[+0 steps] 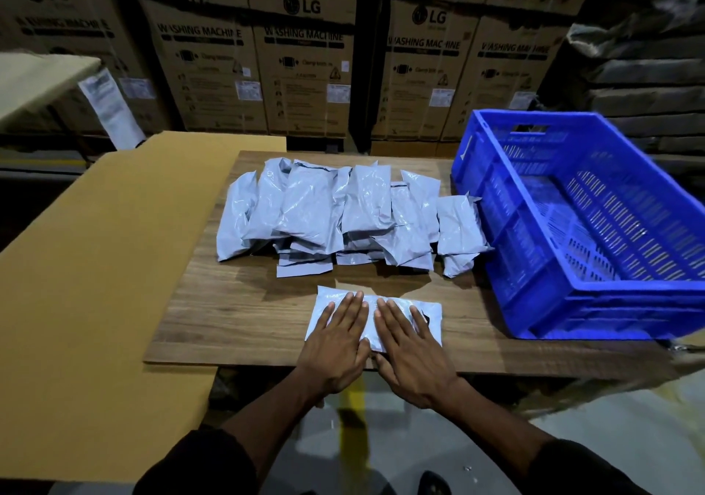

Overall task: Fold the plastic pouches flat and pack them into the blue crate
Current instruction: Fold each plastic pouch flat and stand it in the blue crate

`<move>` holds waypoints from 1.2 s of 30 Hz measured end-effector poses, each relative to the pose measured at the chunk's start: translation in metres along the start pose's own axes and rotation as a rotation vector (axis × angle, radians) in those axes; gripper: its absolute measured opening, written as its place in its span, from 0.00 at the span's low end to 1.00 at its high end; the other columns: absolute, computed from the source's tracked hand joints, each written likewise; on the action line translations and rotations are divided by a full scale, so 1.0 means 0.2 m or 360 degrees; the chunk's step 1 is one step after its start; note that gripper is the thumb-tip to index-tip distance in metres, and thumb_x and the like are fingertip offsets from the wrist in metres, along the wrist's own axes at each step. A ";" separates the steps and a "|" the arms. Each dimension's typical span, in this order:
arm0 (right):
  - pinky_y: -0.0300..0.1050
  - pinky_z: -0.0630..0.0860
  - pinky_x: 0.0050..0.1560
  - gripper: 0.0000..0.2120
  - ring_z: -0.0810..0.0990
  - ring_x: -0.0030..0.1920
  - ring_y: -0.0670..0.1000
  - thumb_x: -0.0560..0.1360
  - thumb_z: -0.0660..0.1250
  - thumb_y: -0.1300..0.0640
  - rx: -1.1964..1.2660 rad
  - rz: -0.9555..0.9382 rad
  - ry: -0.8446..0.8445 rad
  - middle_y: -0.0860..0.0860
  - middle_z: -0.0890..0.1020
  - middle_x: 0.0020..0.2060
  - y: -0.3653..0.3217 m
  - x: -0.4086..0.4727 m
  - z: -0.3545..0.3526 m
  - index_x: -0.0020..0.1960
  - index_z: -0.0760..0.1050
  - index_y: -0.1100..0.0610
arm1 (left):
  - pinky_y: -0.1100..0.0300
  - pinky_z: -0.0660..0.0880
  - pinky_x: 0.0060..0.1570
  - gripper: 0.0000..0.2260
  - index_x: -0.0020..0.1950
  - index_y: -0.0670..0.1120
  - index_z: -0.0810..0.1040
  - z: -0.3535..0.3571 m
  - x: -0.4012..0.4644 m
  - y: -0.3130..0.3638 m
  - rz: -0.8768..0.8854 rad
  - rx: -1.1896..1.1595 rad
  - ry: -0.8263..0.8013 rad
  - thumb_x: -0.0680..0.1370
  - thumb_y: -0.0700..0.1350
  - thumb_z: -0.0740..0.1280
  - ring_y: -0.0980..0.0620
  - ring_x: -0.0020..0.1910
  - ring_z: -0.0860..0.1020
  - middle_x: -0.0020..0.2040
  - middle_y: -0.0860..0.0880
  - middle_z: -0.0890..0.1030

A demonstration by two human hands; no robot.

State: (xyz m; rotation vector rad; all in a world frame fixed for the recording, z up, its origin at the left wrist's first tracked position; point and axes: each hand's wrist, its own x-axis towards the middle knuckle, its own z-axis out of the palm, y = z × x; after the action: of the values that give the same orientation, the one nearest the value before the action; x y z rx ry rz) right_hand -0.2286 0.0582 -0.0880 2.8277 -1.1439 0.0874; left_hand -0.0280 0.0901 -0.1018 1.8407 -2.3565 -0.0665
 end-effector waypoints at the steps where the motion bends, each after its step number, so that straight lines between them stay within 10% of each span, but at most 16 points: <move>1: 0.61 0.50 0.76 0.33 0.49 0.81 0.56 0.83 0.51 0.42 -0.0005 0.0007 0.0000 0.58 0.53 0.80 0.00 -0.02 0.01 0.80 0.55 0.62 | 0.47 0.56 0.73 0.28 0.77 0.41 0.69 0.00 0.00 0.00 0.0009 0.0015 0.0006 0.80 0.54 0.55 0.46 0.78 0.65 0.78 0.43 0.67; 9: 0.62 0.47 0.76 0.34 0.47 0.81 0.55 0.81 0.53 0.43 0.0074 0.0064 -0.0080 0.56 0.50 0.81 -0.02 -0.04 0.03 0.81 0.54 0.61 | 0.44 0.52 0.75 0.31 0.81 0.40 0.60 0.05 -0.02 0.00 0.0009 0.0003 0.0043 0.82 0.55 0.51 0.44 0.81 0.55 0.82 0.42 0.56; 14: 0.61 0.47 0.77 0.34 0.47 0.81 0.54 0.80 0.53 0.44 0.0127 0.0075 -0.0082 0.56 0.51 0.81 -0.02 -0.04 0.03 0.80 0.55 0.60 | 0.44 0.52 0.75 0.32 0.77 0.37 0.68 0.00 0.06 0.07 -0.0063 -0.0064 0.0087 0.87 0.56 0.38 0.43 0.79 0.63 0.78 0.40 0.67; 36: 0.54 0.48 0.78 0.31 0.50 0.81 0.54 0.79 0.53 0.53 0.0365 0.0013 0.0061 0.57 0.55 0.80 0.10 0.00 0.01 0.79 0.56 0.64 | 0.45 0.52 0.77 0.27 0.83 0.45 0.58 0.08 0.07 0.15 -0.0288 -0.0111 0.0182 0.84 0.52 0.48 0.47 0.81 0.57 0.83 0.48 0.57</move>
State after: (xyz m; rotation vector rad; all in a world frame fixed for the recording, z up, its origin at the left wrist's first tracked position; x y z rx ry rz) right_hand -0.2430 0.0445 -0.0878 3.0027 -1.2098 0.2903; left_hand -0.0621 0.0837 -0.1118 1.9640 -2.0816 -0.0615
